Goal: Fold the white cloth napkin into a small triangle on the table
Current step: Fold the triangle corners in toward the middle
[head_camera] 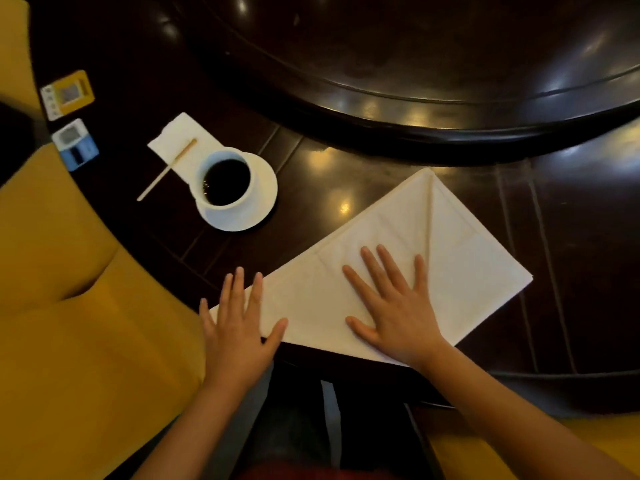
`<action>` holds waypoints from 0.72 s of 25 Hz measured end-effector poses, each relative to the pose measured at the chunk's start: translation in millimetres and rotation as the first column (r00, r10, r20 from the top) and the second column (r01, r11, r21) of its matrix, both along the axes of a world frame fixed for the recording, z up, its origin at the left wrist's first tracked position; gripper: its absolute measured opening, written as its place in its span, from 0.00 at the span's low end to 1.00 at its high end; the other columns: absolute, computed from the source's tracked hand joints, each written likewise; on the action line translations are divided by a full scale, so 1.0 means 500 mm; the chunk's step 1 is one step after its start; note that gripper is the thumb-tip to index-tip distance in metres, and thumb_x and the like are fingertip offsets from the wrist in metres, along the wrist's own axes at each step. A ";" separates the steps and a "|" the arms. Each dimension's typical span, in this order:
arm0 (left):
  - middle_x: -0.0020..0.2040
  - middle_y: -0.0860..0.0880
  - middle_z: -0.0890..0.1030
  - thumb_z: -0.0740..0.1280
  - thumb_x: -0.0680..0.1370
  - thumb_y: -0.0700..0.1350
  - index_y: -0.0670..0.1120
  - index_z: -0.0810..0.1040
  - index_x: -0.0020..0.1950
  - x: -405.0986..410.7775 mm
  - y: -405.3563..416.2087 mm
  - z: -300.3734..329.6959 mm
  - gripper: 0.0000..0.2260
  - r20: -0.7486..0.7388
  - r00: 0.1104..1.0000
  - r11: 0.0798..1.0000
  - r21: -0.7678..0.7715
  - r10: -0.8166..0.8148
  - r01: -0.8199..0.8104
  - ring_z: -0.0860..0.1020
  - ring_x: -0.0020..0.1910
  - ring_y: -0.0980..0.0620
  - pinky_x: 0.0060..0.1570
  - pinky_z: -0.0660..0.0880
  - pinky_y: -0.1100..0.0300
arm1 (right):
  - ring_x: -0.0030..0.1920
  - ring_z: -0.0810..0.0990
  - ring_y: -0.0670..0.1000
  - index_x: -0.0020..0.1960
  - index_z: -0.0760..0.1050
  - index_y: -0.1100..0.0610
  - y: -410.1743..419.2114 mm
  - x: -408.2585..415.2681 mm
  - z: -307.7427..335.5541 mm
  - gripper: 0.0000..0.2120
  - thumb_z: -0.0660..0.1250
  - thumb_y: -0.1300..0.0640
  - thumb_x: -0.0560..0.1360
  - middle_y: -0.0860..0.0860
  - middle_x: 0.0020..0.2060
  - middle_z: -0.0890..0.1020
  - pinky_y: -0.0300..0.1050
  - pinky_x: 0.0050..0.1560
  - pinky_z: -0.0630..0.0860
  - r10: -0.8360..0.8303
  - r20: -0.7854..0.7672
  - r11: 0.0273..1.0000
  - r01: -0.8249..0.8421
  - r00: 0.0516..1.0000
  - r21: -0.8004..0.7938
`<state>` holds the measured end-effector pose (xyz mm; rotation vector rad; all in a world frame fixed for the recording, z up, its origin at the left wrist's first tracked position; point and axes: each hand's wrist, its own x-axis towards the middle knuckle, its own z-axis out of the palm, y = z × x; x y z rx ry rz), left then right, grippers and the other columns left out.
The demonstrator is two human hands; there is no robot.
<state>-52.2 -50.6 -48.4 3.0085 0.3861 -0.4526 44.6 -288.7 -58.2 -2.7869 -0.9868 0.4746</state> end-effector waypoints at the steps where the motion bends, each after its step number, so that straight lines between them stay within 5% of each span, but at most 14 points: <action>1: 0.74 0.40 0.62 0.52 0.75 0.62 0.45 0.60 0.74 -0.006 0.018 0.008 0.32 0.001 1.000 1.000 -0.004 0.026 -0.026 0.60 0.72 0.41 0.63 0.63 0.38 | 0.75 0.40 0.56 0.75 0.41 0.46 0.000 0.001 -0.003 0.36 0.49 0.33 0.74 0.52 0.76 0.46 0.70 0.68 0.40 -0.002 0.000 1.000 0.002 1.000 -0.011; 4: 0.64 0.39 0.72 0.64 0.76 0.55 0.42 0.69 0.68 -0.019 0.052 0.029 0.25 0.071 0.995 0.996 -0.061 0.066 -0.061 0.71 0.61 0.40 0.49 0.75 0.46 | 0.75 0.40 0.56 0.76 0.42 0.46 -0.001 0.000 0.000 0.36 0.47 0.32 0.74 0.53 0.76 0.46 0.69 0.68 0.39 -0.002 0.016 1.000 0.002 1.000 -0.025; 7: 0.54 0.41 0.75 0.74 0.71 0.46 0.41 0.74 0.63 -0.018 0.071 0.039 0.22 0.135 0.978 0.974 -0.181 0.159 -0.134 0.73 0.51 0.43 0.42 0.75 0.54 | 0.75 0.41 0.57 0.76 0.44 0.47 0.003 0.000 0.004 0.36 0.46 0.32 0.74 0.53 0.76 0.47 0.69 0.69 0.39 -0.011 0.010 1.000 0.011 1.000 -0.018; 10: 0.48 0.48 0.73 0.73 0.71 0.45 0.44 0.75 0.57 -0.012 0.089 0.043 0.17 0.062 0.937 0.890 -0.339 0.344 -0.304 0.72 0.47 0.49 0.41 0.72 0.58 | 0.75 0.42 0.57 0.76 0.45 0.48 0.002 0.002 0.004 0.36 0.46 0.32 0.74 0.53 0.76 0.47 0.69 0.69 0.41 -0.013 0.005 0.999 0.013 1.000 -0.033; 15: 0.45 0.52 0.71 0.74 0.70 0.44 0.45 0.77 0.41 -0.008 0.108 0.047 0.07 0.032 0.941 0.889 -0.340 0.336 -0.306 0.70 0.44 0.54 0.36 0.66 0.64 | 0.75 0.43 0.57 0.76 0.47 0.48 0.006 0.001 0.006 0.36 0.47 0.32 0.73 0.53 0.76 0.49 0.70 0.69 0.43 -0.023 0.001 0.999 0.023 1.000 -0.041; 18: 0.39 0.52 0.77 0.70 0.73 0.41 0.48 0.73 0.40 0.005 0.096 0.084 0.07 -0.049 0.901 0.776 -0.491 0.430 -0.397 0.75 0.37 0.55 0.30 0.68 0.68 | 0.75 0.44 0.57 0.76 0.47 0.48 0.007 0.002 0.009 0.36 0.46 0.32 0.73 0.53 0.76 0.49 0.70 0.69 0.44 -0.024 -0.016 0.999 0.023 1.000 -0.030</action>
